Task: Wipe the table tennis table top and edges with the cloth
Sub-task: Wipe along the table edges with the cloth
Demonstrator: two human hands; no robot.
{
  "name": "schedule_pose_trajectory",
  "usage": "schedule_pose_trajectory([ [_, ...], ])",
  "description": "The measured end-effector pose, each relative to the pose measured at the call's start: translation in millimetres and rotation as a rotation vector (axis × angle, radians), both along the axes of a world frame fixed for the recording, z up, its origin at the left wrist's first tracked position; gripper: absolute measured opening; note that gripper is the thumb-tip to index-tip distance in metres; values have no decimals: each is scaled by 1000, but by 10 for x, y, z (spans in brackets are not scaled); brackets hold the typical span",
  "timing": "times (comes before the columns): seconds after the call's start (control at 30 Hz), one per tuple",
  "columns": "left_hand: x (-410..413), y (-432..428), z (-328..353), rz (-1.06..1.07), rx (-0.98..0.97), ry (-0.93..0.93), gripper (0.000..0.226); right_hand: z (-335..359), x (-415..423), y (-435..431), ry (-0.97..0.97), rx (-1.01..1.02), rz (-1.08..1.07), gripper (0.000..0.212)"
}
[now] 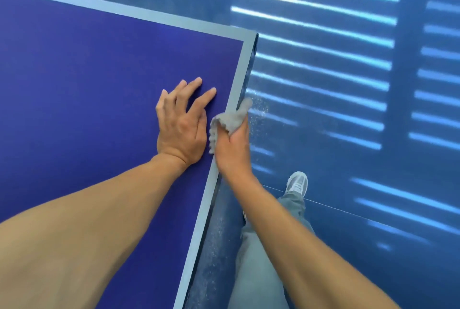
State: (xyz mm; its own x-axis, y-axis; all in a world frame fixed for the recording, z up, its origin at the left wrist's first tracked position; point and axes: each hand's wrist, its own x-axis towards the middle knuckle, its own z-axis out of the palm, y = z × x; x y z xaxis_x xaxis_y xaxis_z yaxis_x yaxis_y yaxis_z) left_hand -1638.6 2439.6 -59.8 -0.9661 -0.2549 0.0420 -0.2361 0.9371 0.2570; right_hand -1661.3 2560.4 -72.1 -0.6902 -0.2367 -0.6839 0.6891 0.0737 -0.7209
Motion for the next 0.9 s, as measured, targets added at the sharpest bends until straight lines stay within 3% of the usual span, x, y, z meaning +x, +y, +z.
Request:
schedule_pose_trajectory([
  [0.17, -15, -1, -12, 5, -13, -7, 46, 11, -1276, -202, 192, 65, -84, 42],
  [0.27, -22, 8, 14, 2, -13, -31, 45, 28, -1159, -143, 187, 127, 0, 53],
  [0.4, -30, 21, 54, -7, -26, -97, 46, 50, -342, 103, 64, 82, 124, 35],
  [0.5, -40, 22, 56, -11, -52, -134, 45, 70, -32, 232, 69, 143, 246, 49],
  [0.6, -36, 19, 45, -19, -60, -148, 45, 143, -335, 150, 116, 111, 208, 52],
  [0.67, -40, 11, 33, -29, -63, -145, 45, 193, -794, 23, 165, 5, 98, 42],
  [0.73, -45, 4, 7, -25, -72, -155, 46, 169, -1399, -85, 231, 23, 77, 30],
  [0.83, -19, -9, -25, -28, -71, -164, 49, 88, -2197, -194, 360, 250, 452, 19],
  [0.9, -19, -28, -26, -35, -74, -174, 50, 89, -2465, -190, 309, 297, 768, 8],
])
